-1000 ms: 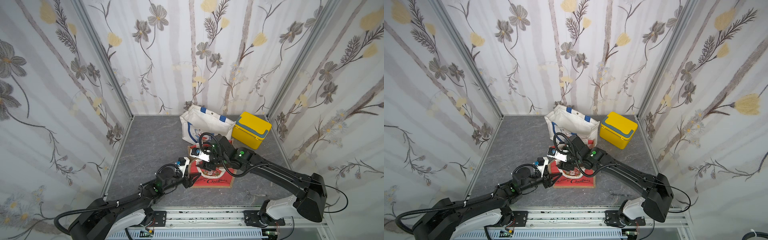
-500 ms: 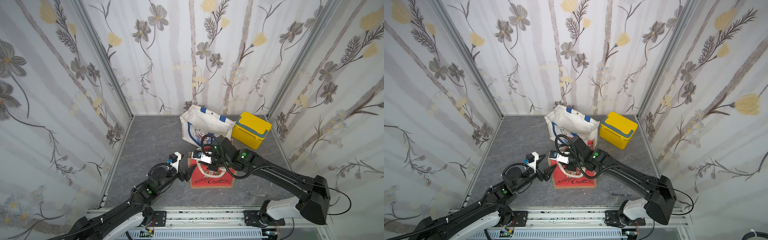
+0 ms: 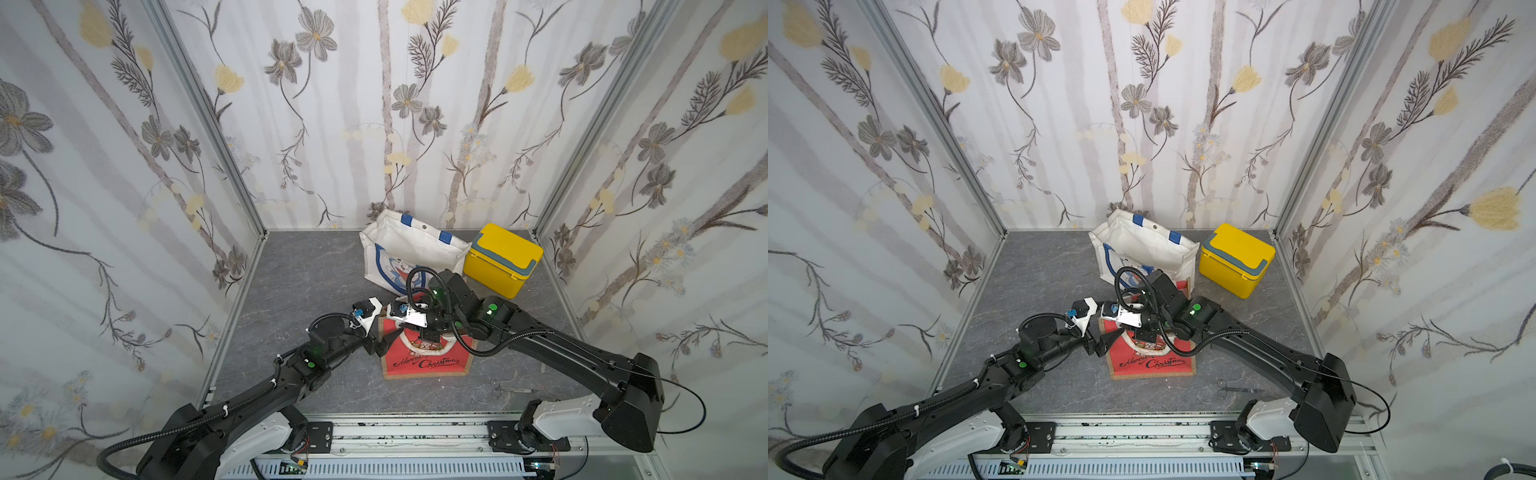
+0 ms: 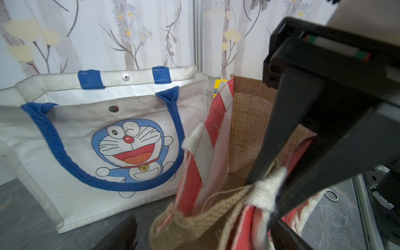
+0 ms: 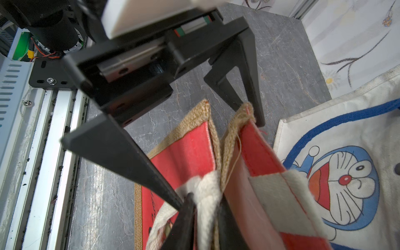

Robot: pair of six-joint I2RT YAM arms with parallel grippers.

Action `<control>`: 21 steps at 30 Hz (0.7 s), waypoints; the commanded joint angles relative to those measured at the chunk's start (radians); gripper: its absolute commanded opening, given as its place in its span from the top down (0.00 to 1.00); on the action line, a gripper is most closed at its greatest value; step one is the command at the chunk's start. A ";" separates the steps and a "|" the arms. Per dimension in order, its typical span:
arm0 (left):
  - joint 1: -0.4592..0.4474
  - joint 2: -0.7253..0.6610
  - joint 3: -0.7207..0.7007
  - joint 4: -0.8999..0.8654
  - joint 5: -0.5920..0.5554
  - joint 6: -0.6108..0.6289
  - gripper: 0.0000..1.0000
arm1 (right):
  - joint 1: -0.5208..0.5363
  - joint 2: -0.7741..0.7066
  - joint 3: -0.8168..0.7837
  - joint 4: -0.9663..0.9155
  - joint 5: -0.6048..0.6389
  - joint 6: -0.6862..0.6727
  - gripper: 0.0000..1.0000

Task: Put away the canvas bag
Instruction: Press the canvas bag at the center of the board.

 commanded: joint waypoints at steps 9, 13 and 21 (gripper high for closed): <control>0.029 0.063 0.023 0.063 0.099 -0.051 0.58 | -0.010 0.010 0.026 -0.034 0.019 0.018 0.56; 0.028 0.072 0.021 0.091 0.090 -0.064 0.68 | -0.010 -0.005 0.054 -0.067 0.080 0.039 0.44; 0.033 0.054 0.036 0.075 0.091 -0.074 0.72 | -0.010 -0.016 0.134 -0.123 0.227 0.007 0.19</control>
